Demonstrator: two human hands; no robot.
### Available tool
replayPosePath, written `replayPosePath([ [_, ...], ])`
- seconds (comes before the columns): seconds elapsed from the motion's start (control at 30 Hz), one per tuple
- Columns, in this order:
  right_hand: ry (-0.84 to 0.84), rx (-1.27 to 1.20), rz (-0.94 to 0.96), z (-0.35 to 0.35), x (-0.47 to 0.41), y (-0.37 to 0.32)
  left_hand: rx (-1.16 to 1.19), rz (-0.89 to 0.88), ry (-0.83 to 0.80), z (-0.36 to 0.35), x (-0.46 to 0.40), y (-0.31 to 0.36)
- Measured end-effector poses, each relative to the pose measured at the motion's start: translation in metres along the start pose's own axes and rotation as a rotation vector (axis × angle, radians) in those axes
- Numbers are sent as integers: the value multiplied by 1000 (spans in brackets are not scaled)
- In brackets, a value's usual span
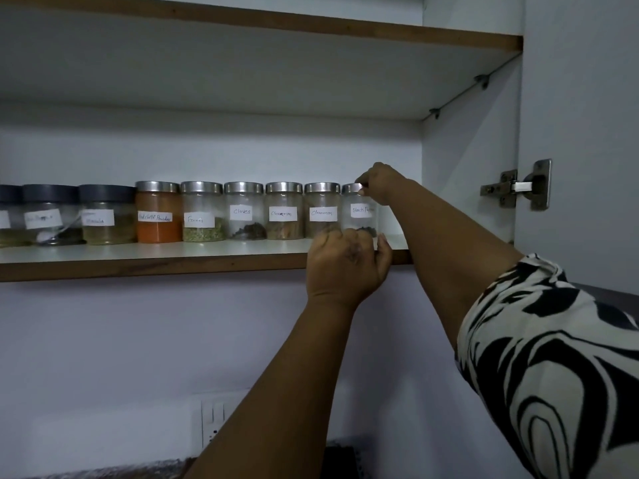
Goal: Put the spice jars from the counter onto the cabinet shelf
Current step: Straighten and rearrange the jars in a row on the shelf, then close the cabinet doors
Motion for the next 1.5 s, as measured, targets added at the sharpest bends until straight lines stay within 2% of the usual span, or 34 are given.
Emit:
replayPosePath([
  [0.27, 61, -66, 65, -15, -16, 14, 7, 8, -38, 0, 0, 1],
  [0.47, 78, -217, 56, -22, -20, 21, -4, 3, -44, 1, 0, 1],
  [0.7, 378, -354, -52, -4, 4, 18, 81, 7, -125, 4, -2, 0],
  [0.83, 516, -445, -34, -2, 53, -3, 142, 13, -215, 12, -4, -1],
  [0.93, 611, -395, -1, -3, 98, -17, 181, 40, -283, 20, -5, -2],
  [1.07, 733, -423, -66, 4, 159, -28, 237, 25, -381, 41, -5, -6],
  [1.13, 727, -383, -59, 10, 188, -37, 261, -25, -357, 59, -4, -12],
  [1.2, 726, -337, -45, 20, 218, -42, 326, 0, -328, 84, -5, -16],
  [1.33, 765, -272, 3, 48, 281, -50, 474, 299, -339, 135, -9, -17],
  [1.5, 846, -227, 29, 80, 375, -46, 585, 337, -182, 218, 3, 38],
])
Point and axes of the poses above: each hand's wrist, its own x-axis away from the middle knuckle, its own z-axis out of the back of the hand, y = z × x, the point moved 2 cm from there along -x, towards the middle knuckle, and after that the axes turned 9 degrees about -y, right-handed, at the moved point
